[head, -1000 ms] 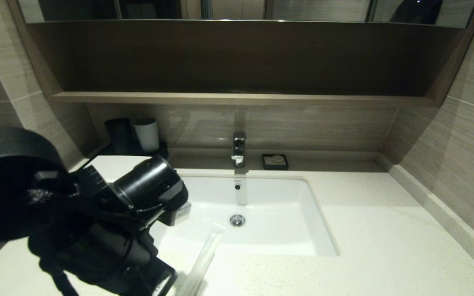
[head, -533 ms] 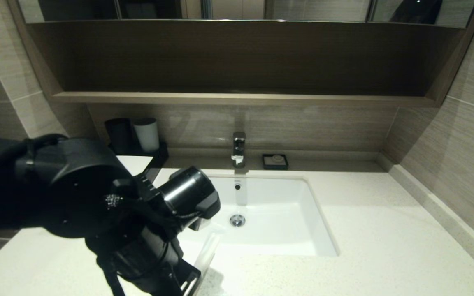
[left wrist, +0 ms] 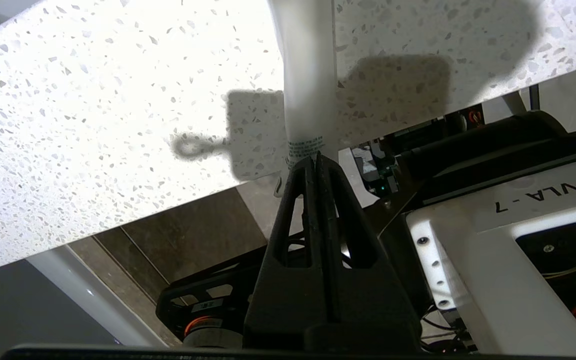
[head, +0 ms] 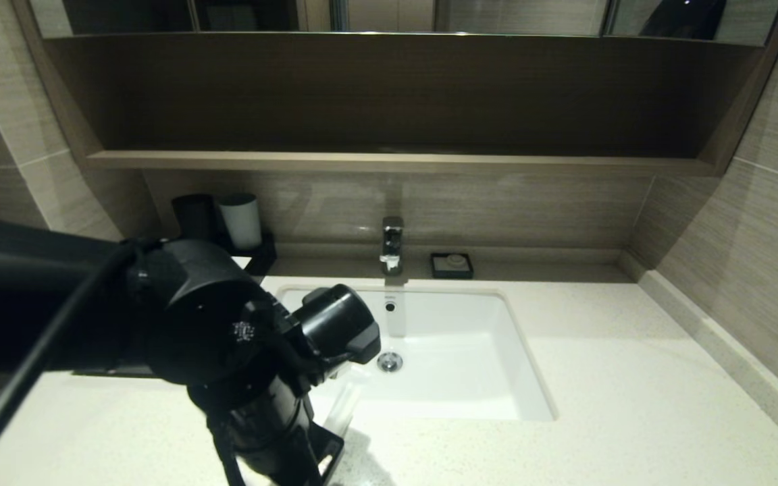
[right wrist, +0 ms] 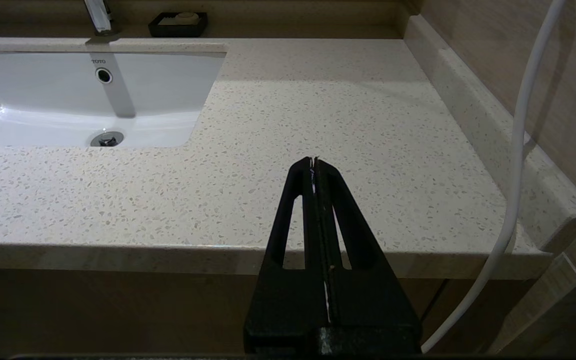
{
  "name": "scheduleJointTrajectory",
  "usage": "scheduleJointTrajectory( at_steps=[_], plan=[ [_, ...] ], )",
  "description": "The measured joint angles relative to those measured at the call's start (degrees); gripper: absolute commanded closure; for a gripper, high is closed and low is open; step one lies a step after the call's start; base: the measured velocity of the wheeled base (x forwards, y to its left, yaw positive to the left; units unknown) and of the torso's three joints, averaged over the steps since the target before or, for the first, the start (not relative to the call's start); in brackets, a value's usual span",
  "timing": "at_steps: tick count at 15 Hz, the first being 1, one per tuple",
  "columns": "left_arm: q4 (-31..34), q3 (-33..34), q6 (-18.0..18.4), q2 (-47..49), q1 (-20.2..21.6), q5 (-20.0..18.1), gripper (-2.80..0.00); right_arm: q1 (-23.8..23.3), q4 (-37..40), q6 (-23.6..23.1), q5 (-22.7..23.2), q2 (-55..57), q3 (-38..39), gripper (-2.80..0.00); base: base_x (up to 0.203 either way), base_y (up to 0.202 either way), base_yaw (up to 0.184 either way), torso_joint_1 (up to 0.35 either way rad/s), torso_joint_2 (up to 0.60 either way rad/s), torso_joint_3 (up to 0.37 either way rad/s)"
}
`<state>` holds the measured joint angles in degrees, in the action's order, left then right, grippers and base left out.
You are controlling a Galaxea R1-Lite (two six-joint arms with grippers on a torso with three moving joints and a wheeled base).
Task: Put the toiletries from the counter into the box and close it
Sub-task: Pick up the bathroom toiletry
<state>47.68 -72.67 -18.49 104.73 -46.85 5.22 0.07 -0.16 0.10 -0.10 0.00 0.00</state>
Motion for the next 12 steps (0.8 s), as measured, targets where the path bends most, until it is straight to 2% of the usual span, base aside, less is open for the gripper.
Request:
scheduleJointTrajectory(
  at_steps=[2, 3, 9, 12],
  plan=[
    [-0.07, -0.03, -0.30, 0.58, 0.00, 0.34, 0.00, 0.00, 0.02, 0.00, 0.00, 0.00, 0.00, 0.00, 0.000, 0.000, 0.000, 0.000, 0.00, 0.000],
    [-0.02, -0.03, -0.25, 0.71, 0.00, 0.34, -2.80, 0.00, 0.00, 0.00, 0.01, 0.00, 0.00, 0.00, 0.000, 0.000, 0.000, 0.000, 0.00, 0.000],
    [0.02, 0.15, -0.01, 1.58, 0.10, 0.58, -2.80, 0.00, 0.00, -0.02, 0.00, 0.00, 0.00, 0.00, 0.000, 0.000, 0.000, 0.000, 0.00, 0.000],
    [0.04, 0.16, -0.12, 2.25, 0.10, 2.05, -2.80, 0.00, 0.02, -0.02, 0.00, 0.00, 0.00, 0.00, 0.000, 0.000, 0.000, 0.000, 0.00, 0.000]
  ],
)
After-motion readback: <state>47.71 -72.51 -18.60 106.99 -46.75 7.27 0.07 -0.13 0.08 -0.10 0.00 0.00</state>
